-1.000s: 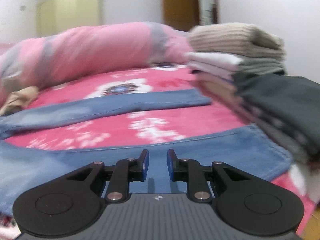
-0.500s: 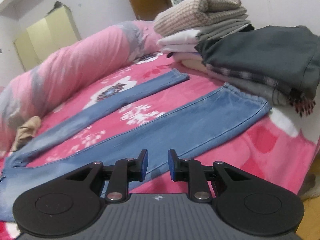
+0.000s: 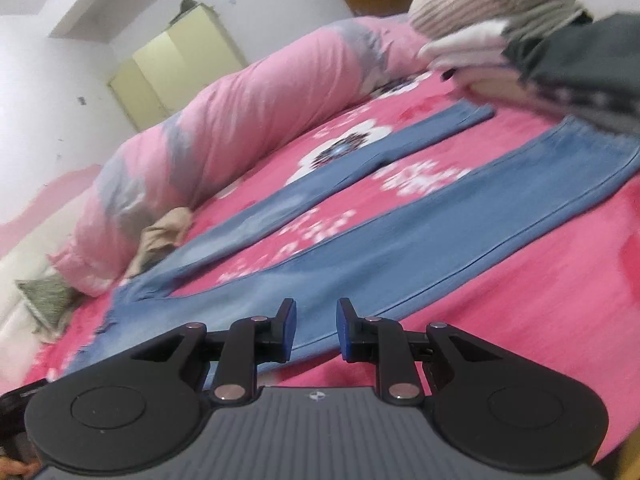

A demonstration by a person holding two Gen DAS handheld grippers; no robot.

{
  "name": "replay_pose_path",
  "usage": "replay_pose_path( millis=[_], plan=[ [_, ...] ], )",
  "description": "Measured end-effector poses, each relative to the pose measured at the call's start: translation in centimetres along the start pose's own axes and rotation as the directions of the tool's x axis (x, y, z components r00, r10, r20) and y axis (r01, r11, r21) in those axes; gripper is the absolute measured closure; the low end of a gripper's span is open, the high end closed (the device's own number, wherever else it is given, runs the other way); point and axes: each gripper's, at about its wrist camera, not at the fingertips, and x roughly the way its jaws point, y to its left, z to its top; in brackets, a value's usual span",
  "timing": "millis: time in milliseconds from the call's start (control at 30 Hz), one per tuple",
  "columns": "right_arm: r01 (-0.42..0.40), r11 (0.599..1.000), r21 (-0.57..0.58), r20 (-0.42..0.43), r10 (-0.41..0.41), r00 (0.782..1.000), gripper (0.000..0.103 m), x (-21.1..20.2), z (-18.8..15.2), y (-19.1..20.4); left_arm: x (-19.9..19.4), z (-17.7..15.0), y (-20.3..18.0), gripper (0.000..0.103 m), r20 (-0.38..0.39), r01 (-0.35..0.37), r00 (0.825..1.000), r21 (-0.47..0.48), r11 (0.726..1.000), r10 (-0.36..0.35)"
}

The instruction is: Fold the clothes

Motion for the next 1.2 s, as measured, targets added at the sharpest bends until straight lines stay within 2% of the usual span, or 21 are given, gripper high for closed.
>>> replay_pose_path(
  millis=[200,533,733,967,1100,1200],
  plan=[
    [-0.064,0.997,0.049,-0.072,0.068,0.995,0.08,0.4,-1.4,0.4,-0.1,-0.1,-0.3,0.064,0.0,-0.003,1.0,-0.021,1.0,0.003],
    [-0.101,0.992,0.071,-0.106,0.108,0.988,0.08,0.1,-1.1,1.0,-0.5,-0.3,0.0,0.064,0.017,-0.013,1.0,-0.046,0.999,0.014],
    [-0.139,0.98,0.142,-0.136,0.158,0.978,0.08,1.3,-1.5,1.0,0.0,0.0,0.4,0.064,-0.03,-0.006,1.0,-0.034,0.999,0.005],
    [-0.19,0.955,0.226,-0.189,0.234,0.954,0.076,3.3,-2.3,1.7,0.6,0.5,1.1,0.061,-0.079,-0.036,0.996,-0.023,0.999,0.034],
    [-0.237,0.938,0.252,-0.218,0.293,0.931,0.069,4.1,-2.6,2.6,1.0,0.4,1.5,0.059,-0.099,-0.058,0.994,-0.027,0.998,0.055],
    [-0.266,0.914,0.308,-0.244,0.346,0.906,0.068,5.0,-3.2,3.1,1.0,0.4,1.8,0.058,-0.12,-0.054,0.992,-0.038,0.998,0.049]
  ],
)
